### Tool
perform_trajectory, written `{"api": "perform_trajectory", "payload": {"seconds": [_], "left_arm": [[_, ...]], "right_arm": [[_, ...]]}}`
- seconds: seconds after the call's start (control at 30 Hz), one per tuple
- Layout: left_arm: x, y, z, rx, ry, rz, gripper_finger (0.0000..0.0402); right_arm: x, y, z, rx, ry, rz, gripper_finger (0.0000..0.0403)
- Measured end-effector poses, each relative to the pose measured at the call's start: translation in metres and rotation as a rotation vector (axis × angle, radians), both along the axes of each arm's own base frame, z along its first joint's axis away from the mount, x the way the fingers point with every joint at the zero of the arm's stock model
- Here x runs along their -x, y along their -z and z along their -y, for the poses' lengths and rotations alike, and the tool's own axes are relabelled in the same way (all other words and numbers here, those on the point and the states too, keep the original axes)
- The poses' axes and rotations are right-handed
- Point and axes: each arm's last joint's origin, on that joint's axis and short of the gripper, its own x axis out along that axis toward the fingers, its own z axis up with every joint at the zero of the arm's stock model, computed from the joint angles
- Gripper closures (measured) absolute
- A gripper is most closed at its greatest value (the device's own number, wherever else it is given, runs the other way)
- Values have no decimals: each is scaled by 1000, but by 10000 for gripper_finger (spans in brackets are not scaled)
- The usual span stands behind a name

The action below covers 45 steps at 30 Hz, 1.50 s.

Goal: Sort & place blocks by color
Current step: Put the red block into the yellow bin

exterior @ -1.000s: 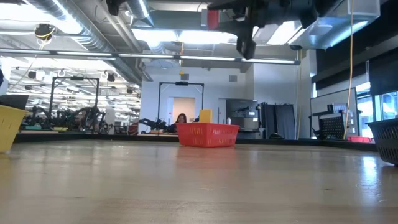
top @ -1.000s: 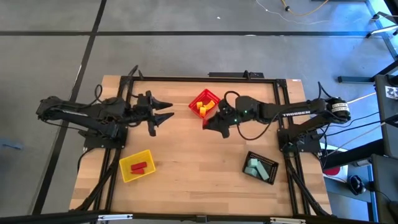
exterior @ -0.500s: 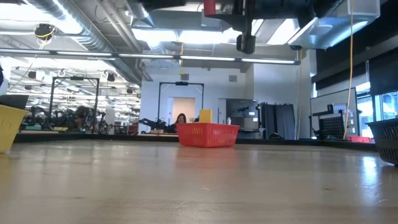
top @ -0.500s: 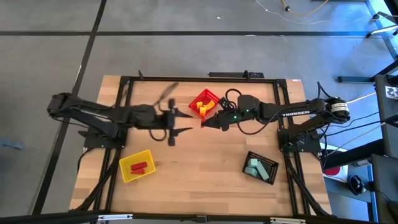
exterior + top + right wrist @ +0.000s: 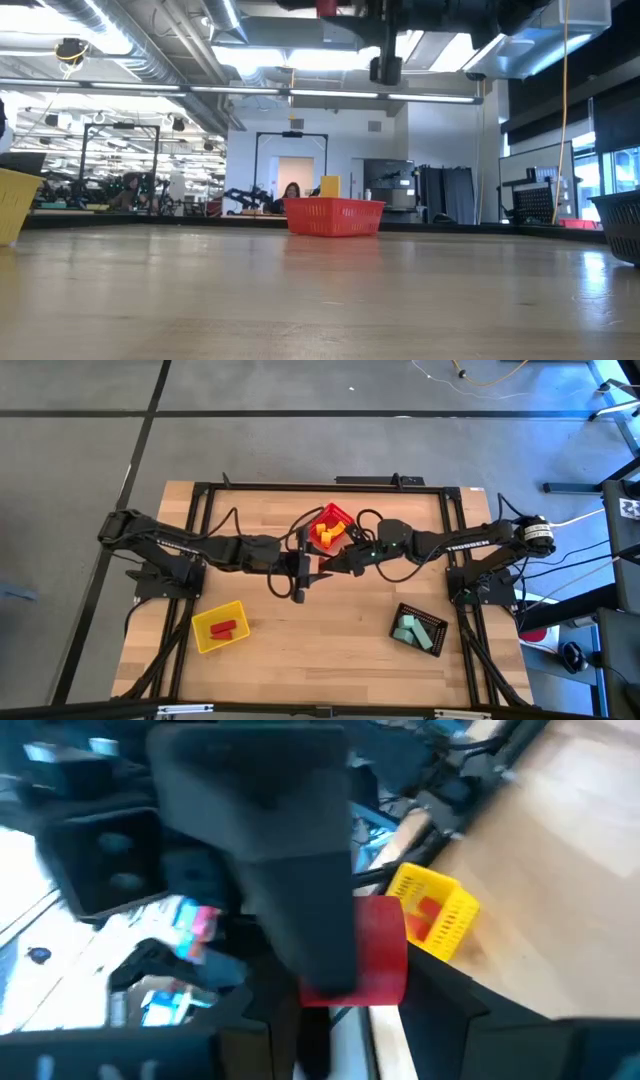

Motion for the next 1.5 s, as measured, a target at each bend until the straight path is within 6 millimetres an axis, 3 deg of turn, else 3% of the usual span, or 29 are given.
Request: {"api": "perform_trajectory", "payload": {"seconds": [0.13, 0.4, 1.17, 1.5], "left_arm": [[1, -1, 3, -6, -6, 2, 204], [18, -21, 7, 12, -23, 68, 205], [15, -18, 8, 10, 19, 57, 240], [15, -17, 8, 23, 17, 48, 240]], "right_arm": [[0, -8, 0, -3, -3, 74, 271], [1, -15, -1, -42, -33, 129, 271], [1, -15, -1, -49, -41, 125, 270], [1, -15, -1, -94, -36, 120, 164]]}}
